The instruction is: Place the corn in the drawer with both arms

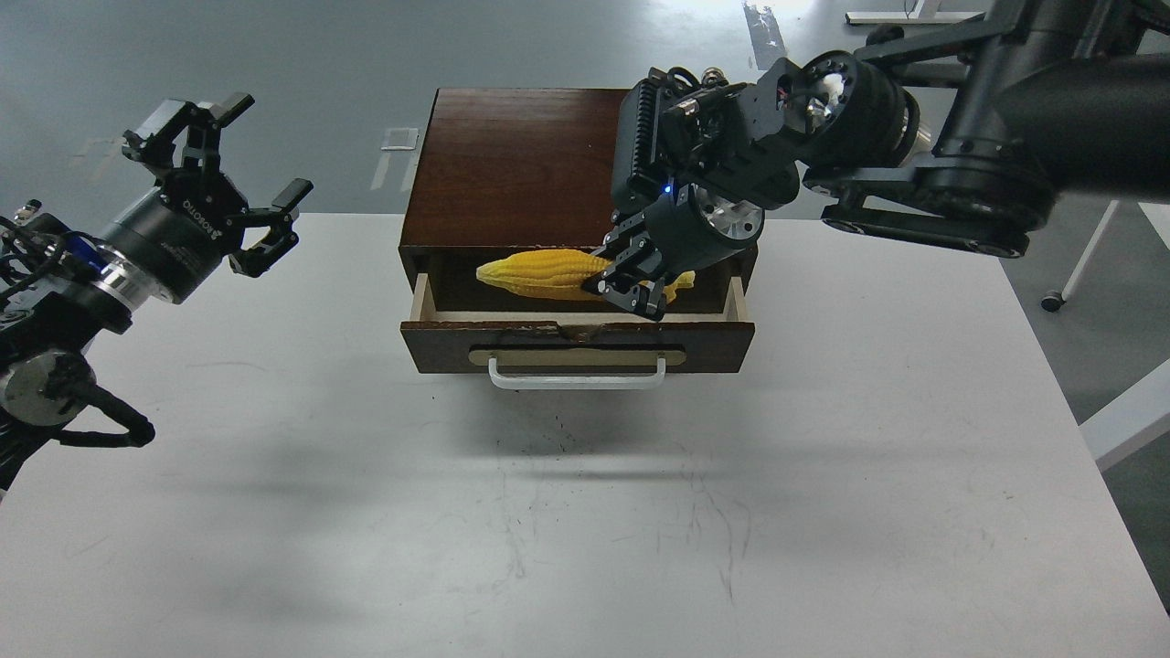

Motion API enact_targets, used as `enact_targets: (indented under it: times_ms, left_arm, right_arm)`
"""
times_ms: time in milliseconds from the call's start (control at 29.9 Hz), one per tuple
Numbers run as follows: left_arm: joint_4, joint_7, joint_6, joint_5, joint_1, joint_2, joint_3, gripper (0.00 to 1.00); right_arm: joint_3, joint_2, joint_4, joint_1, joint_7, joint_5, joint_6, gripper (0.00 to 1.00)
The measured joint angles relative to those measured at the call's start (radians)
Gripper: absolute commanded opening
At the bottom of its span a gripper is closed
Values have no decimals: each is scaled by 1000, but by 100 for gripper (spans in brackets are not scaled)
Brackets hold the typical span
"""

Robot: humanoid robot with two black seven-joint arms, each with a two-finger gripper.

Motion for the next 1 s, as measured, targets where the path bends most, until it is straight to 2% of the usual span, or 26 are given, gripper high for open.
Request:
enact_targets:
  times_ms: [67,134,201,234,501,702,1003]
  left_arm:
    - [0,0,0,0,0,1,0,99]
    - [0,0,-1,0,0,1,0,99]
    - [0,0,-1,0,0,1,0,99]
    - [0,0,-1,0,0,1,0,99]
    - [1,0,-2,0,0,1,0,99]
    - [1,0,-2,0,0,0,0,99]
    - [2,0,-2,0,0,-6,0,99]
  right_arm:
    - [0,1,-1,-3,0,0,-1,62]
    - [0,1,-2,-5,0,1,-3,66]
    - [0,0,-2,-5,0,2,-7,77]
    - [0,-1,-2,-6,0,3,-11,79]
    - [2,-14,-2,-6,0,8,-32,85]
    - [40,-63,-6,1,0,44,-40,93]
    - [105,-269,-1,-26,0,636,-29,96]
